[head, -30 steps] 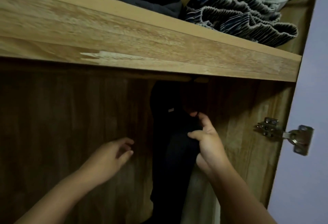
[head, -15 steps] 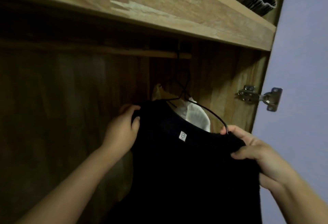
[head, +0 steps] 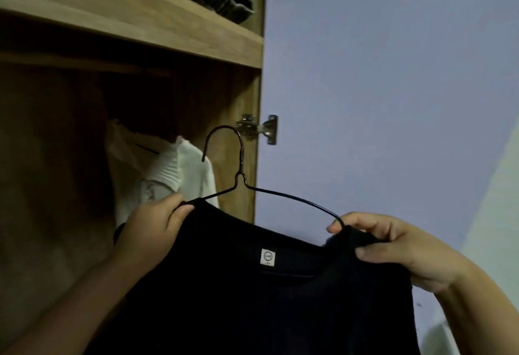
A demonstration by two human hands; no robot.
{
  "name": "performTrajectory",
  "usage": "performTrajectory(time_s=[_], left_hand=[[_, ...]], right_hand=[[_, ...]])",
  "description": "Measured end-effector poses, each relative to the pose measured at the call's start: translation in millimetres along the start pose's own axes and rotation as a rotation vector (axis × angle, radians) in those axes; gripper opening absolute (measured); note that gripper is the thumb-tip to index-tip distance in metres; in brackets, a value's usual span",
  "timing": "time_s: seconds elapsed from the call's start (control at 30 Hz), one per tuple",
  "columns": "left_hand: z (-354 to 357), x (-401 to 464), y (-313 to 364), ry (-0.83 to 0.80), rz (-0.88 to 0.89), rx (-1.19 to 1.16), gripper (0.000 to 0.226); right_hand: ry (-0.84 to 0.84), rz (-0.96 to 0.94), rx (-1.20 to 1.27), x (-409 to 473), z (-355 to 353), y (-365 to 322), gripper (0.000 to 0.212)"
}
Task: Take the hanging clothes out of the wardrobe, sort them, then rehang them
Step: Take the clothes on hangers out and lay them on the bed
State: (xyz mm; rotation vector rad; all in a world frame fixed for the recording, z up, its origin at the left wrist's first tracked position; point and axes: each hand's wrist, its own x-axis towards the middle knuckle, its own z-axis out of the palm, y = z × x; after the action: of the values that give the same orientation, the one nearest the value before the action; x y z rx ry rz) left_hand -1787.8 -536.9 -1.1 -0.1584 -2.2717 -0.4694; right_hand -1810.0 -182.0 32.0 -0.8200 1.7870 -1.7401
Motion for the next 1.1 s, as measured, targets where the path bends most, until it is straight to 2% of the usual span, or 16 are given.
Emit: performTrajectory(time_s=[0.07,0.1,0.17,0.2,0.23,0.3,0.47,0.57,0.67,0.73,0.8,0.9,1.1], left_hand=[[16,-10,33,0.044,0.014,-0.013,0.050],[23,-15,50,0.049,0.022,-0.035,0.049],[38,-23,85,0.053,0.061,-0.087,0.045],[46,-27,102,0.043,0.085,-0.117,0.043],[54,-31,118,0.025,0.103,-0.152,0.043],[71,-39,151,-0.019,0.126,-0.223,0.047],[103,-63,232,-0.101,0.182,-0.383,0.048],[119,-78,284,-0.145,0.233,-0.484,0.045],[138,-87,337,-0.227,0.274,-0.605,0.050],[151,-90,370,-0.284,0.306,-0.670,0.052],[164,-92,403,-0.347,0.328,-0.740,0.045],[182,-96,449,-0.477,0.386,-0.863,0.022],[210,-105,536,-0.676,0.643,-1.032,0.012]], right_hand=[[0.100,0.019,-0.110,-33,-8,-7,0.055],[0.155,0.034,-0.189,-50,-12,-9,0.051],[0.331,0.053,-0.351,-83,-21,-9,0.018],[0.413,0.061,-0.426,-101,-27,-7,0.014],[0.492,0.079,-0.480,-120,-32,-5,0.021],[0.593,0.103,-0.520,-157,-39,1,0.017],[0.895,0.069,-0.663,-244,-47,16,0.026],[1.080,0.038,-0.768,-294,-48,20,0.018],[1.214,0.064,-0.880,-342,-49,22,0.016],[1.279,0.116,-0.938,-371,-46,22,0.022],[1.368,0.191,-0.974,-399,-42,23,0.031],[1.532,0.276,-0.978,-438,-32,25,0.037],[1.879,0.444,-0.972,-496,5,33,0.034]])
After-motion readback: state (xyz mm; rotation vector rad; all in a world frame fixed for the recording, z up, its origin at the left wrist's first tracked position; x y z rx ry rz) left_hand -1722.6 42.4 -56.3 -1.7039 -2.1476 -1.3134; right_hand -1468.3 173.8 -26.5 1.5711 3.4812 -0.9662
